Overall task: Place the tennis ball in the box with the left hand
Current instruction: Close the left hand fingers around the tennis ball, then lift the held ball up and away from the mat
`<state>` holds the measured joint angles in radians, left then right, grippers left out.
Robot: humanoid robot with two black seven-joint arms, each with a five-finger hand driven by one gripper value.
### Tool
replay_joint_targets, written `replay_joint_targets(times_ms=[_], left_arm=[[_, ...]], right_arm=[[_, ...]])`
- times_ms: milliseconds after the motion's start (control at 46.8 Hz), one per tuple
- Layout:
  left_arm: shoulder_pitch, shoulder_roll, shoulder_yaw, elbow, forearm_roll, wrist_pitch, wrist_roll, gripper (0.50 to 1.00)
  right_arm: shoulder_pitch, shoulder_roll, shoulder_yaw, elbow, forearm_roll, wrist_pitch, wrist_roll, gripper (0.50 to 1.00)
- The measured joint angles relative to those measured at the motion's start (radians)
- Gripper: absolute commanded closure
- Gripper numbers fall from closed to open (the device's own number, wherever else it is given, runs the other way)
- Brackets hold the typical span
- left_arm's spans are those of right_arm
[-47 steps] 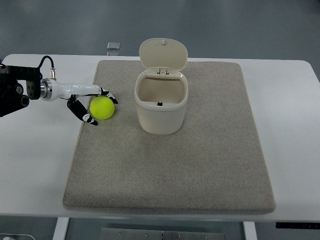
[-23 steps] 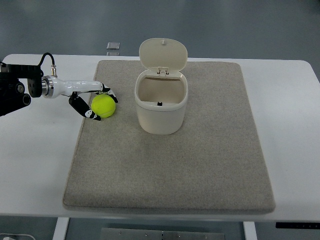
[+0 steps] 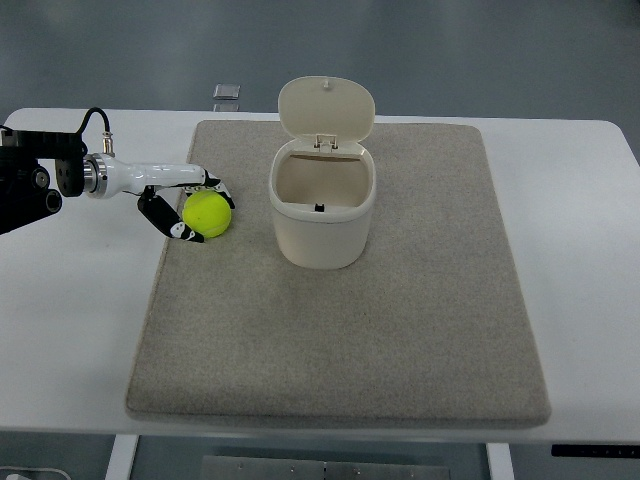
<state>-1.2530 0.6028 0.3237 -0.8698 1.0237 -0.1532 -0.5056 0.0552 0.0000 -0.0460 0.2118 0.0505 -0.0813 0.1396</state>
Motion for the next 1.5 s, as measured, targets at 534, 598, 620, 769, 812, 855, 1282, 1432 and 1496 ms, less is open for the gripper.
replay_joint_targets(times_ms=[534,598,620,769,812,855,1282,1432,1496], left_arm=[[0.005,0.0,-0.065,0.008,-0.055,0.023,0.01,1.0],[0.005,0.0,-0.067,0.008,-0.071,0.023,0.013,1.0],[0.004,0.0,-0.068,0.008,-0.074,0.023,0.013,1.0],[0.0,0.001,-0.12,0.012,-0.106,0.025,0.015,1.0],[-0.001,0.001,-0.153,0.016,-0.131,0.026,0.018,1.0],[-0.002,0.001,-0.183,0.019,-0.157,0.026,0.024,1.0],[0.004,0.009,-0.494,0.045,-0.521,0.029,0.041,1.0],[-0.007,0.002,-0.606,0.025,-0.535,0.02,0.041,1.0],[-0.016,0.0,-0.646,-0.003,-0.535,0.013,0.041,1.0]], right_arm=[[0.0,0.0,0.0,0.0,0.0,0.0,0.0,0.562],[0.0,0.0,0.0,0.0,0.0,0.0,0.0,0.562],[0.0,0.0,0.0,0.0,0.0,0.0,0.0,0.562],[0.0,0.0,0.0,0.0,0.0,0.0,0.0,0.562],[0.0,0.0,0.0,0.0,0.0,0.0,0.0,0.562],[0.0,0.0,0.0,0.0,0.0,0.0,0.0,0.562],[0.0,0.0,0.0,0.0,0.0,0.0,0.0,0.562],[0.0,0.0,0.0,0.0,0.0,0.0,0.0,0.562],[0.0,0.0,0.0,0.0,0.0,0.0,0.0,0.562]])
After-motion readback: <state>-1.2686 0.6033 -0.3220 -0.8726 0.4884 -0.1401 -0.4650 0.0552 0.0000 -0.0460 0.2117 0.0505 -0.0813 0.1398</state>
